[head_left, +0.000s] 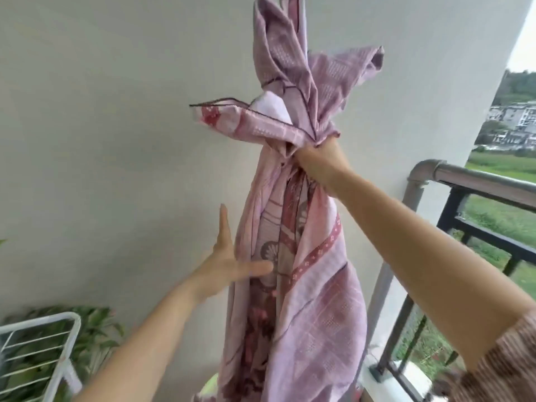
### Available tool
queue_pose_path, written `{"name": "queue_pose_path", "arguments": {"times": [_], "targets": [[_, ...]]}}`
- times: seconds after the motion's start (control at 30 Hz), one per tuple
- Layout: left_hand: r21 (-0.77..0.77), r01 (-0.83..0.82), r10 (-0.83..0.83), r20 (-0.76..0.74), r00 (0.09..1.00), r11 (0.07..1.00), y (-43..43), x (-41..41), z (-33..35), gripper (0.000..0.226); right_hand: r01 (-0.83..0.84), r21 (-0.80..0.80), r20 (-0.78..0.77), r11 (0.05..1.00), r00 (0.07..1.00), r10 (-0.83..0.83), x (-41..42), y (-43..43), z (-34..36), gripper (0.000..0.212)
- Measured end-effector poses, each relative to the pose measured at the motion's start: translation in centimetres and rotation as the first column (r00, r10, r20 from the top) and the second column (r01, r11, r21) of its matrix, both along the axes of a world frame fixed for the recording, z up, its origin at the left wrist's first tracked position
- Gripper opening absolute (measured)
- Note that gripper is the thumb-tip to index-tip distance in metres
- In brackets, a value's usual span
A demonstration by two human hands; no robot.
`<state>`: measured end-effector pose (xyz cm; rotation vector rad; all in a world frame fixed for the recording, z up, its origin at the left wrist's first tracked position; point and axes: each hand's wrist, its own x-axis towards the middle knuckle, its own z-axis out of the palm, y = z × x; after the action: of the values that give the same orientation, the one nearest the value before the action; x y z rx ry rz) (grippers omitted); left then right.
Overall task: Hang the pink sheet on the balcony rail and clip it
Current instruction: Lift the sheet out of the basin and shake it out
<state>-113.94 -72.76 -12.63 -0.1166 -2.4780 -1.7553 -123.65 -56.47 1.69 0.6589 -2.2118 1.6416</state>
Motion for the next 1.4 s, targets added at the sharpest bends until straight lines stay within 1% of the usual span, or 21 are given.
{"name": "queue_pose_path", "arguments": {"times": [0.1, 0.17, 0.27, 0.4, 0.47, 0.5, 0.6, 0.67, 0.73, 0.8, 0.83, 0.87, 0.9, 0.97, 1.03, 1.1, 1.17, 1.2, 1.27, 1.3, 1.4], "targets": [[-0.088, -0.002, 0.009, 0.08, 0.997, 0.996, 3.8, 2.5, -8.4, 0.164, 0.109, -0.056, -0.042, 0.993, 0.993, -0.111, 1.4, -0.8, 5.0, 0.041], [-0.061, -0.123, 0.126, 0.048, 0.991, 0.991, 6.0, 3.2, -10.3, 0.165, 0.149, -0.091, -0.057, 0.985, 0.986, -0.154, 3.1, -1.6, 7.6, 0.04], [0.08, -0.388, 0.372, 0.162, 0.914, 0.918, 6.0, 2.5, -8.8, 0.162, 0.121, -0.179, -0.029, 0.976, 0.991, -0.128, 6.4, -1.7, 10.4, 0.037], [-0.04, -0.613, 0.613, 0.122, 0.781, 0.789, 2.6, 0.0, -6.4, 0.16, 0.15, -0.288, -0.008, 0.946, 0.987, -0.159, 9.8, 2.0, 13.7, 0.044], [-0.133, -0.639, 0.651, 0.096, 0.753, 0.758, 1.1, -1.1, -6.4, 0.139, 0.209, -0.336, 0.008, 0.918, 0.976, -0.219, 11.3, 5.0, 14.9, 0.045], [-0.182, -0.622, 0.644, 0.103, 0.758, 0.761, 0.6, -1.4, -6.3, 0.117, 0.228, -0.375, 0.018, 0.899, 0.971, -0.239, 11.9, 6.5, 15.5, 0.047], [-0.238, -0.436, 0.459, 0.047, 0.887, 0.868, 0.4, -2.4, -5.1, 0.04, 0.337, -0.408, 0.027, 0.849, 0.933, -0.358, 13.2, 10.7, 16.5, 0.047], [-0.281, -0.35, 0.348, -0.059, 0.936, 0.893, 0.9, -2.5, -2.5, 0.043, 0.54, -0.154, 0.015, 0.827, 0.838, -0.545, 14.7, 12.6, 16.5, 0.052], [-0.271, -0.352, 0.347, -0.068, 0.935, 0.896, 1.6, -2.7, 1.6, 0.043, 0.72, 0.245, -0.09, 0.65, 0.684, -0.724, 15.7, 14.7, 16.1, 0.047], [-0.201, -0.279, 0.23, -0.234, 0.945, 0.939, 3.3, -2.4, 6.0, 0.033, 0.714, 0.447, -0.103, 0.539, 0.64, -0.762, 16.1, 16.7, 15.8, 0.03], [-0.211, -0.221, 0.143, -0.334, 0.932, 0.952, 4.7, -1.7, 8.4, 0.029, 0.688, 0.466, -0.042, 0.556, 0.646, -0.762, 16.0, 17.7, 15.6, 0.026], [-0.153, -0.131, 0.074, -0.327, 0.942, 0.98, 6.6, -0.3, 11.2, 0.028, 0.658, 0.436, 0.05, 0.614, 0.663, -0.747, 16.0, 18.6, 15.5, 0.023], [-0.09, -0.139, 0.097, -0.364, 0.926, 0.986, 8.3, 0.9, 13.9, 0.029, 0.639, 0.365, 0.138, 0.677, 0.682, -0.718, 15.9, 19.4, 15.3, 0.022], [-0.056, -0.067, 0.052, -0.227, 0.972, 0.996, 10.5, 1.2, 18.2, 0.029, 0.636, 0.171, 0.239, 0.753, 0.715, -0.658, 15.8, 21.0, 15.3, 0.024], [0.051, 0.111, -0.1, -0.174, 0.98, 0.993, 12.7, 2.2, 22.3, 0.047, 0.669, 0.025, 0.247, 0.743, 0.716, -0.653, 15.6, 23.0, 16.2, 0.025], [0.135, 0.323, -0.291, -0.212, 0.933, 0.937, 15.2, 4.3, 25.7, 0.039, 0.716, -0.134, 0.235, 0.685, 0.695, -0.68, 15.6, 25.7, 17.5, 0.016], [0.182, 0.591, -0.505, -0.363, 0.783, 0.785, 17.8, 6.2, 28.5, 0.019, 0.764, -0.255, 0.123, 0.593, 0.634, -0.763, 15.6, 28.8, 19.3, 0.014], [0.172, 0.678, -0.563, -0.434, 0.703, 0.715, 19.2, 7.4, 30.0, 0.028, 0.797, -0.242, 0.02, 0.554, 0.575, -0.818, 15.7, 30.1, 20.2, 0.012], [0.171, 0.748, -0.6, -0.496, 0.628, 0.642, 22.6, 8.6, 32.2, 0.033, 0.871, -0.178, -0.129, 0.459, 0.442, -0.888, 17.3, 31.4, 21.4, 0.018], [0.182, 0.776, -0.622, -0.502, 0.601, 0.603, 24.4, 8.7, 32.9, 0.029, 0.889, -0.112, -0.171, 0.444, 0.423, -0.89, 18.1, 32.2, 21.6, 0.033], [0.204, 0.832, -0.686, -0.483, 0.544, 0.516, 30.3, 8.7, 32.7, 0.034, 0.892, 0.277, -0.309, 0.357, 0.435, -0.846, 20.2, 34.8, 20.8, 0.042]]}}
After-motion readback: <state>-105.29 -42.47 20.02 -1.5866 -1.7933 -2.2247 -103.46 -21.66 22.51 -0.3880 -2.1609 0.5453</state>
